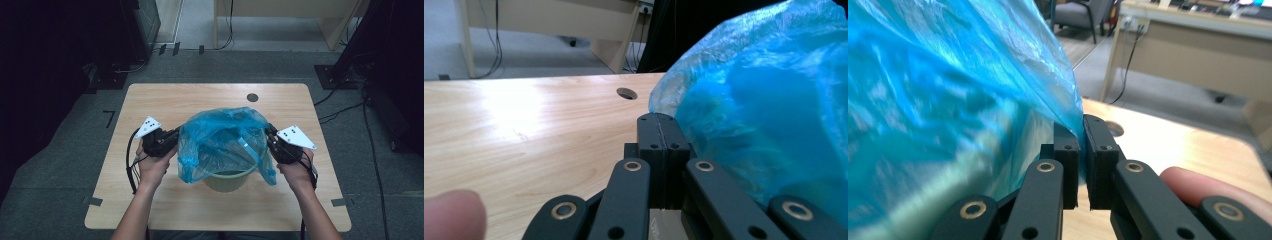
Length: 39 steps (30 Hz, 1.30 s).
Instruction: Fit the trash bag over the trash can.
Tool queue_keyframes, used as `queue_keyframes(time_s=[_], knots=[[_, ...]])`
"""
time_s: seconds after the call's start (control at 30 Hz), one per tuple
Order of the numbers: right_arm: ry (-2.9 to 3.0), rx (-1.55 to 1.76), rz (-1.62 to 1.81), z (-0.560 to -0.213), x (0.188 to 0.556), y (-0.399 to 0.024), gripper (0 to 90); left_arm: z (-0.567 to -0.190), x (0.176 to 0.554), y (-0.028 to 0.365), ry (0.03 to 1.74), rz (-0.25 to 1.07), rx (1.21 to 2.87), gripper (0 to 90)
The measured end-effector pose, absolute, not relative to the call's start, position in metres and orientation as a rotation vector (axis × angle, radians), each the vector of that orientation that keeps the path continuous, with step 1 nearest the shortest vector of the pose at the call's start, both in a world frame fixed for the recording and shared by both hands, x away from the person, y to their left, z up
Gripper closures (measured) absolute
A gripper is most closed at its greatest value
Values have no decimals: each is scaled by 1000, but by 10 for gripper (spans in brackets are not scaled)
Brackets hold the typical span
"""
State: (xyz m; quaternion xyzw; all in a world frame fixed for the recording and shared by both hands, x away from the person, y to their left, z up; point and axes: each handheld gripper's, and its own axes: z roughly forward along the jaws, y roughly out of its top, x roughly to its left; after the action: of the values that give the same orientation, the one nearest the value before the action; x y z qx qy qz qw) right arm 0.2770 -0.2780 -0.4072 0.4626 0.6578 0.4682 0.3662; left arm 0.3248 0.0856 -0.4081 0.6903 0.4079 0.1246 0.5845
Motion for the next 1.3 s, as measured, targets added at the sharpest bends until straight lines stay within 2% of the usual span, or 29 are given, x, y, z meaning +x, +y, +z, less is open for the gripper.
queue_keyframes(time_s=[0.43,0.93,1.3], knots=[[1747,1237,1252,-426,289,-270,900,-425,344,76,1001,199,1601,900],[1721,1204,1187,-417,281,-268,900,-452,362,63,1093,120,1668,900],[1741,1296,1115,-448,289,-273,900,-469,352,74,1135,123,1646,900]])
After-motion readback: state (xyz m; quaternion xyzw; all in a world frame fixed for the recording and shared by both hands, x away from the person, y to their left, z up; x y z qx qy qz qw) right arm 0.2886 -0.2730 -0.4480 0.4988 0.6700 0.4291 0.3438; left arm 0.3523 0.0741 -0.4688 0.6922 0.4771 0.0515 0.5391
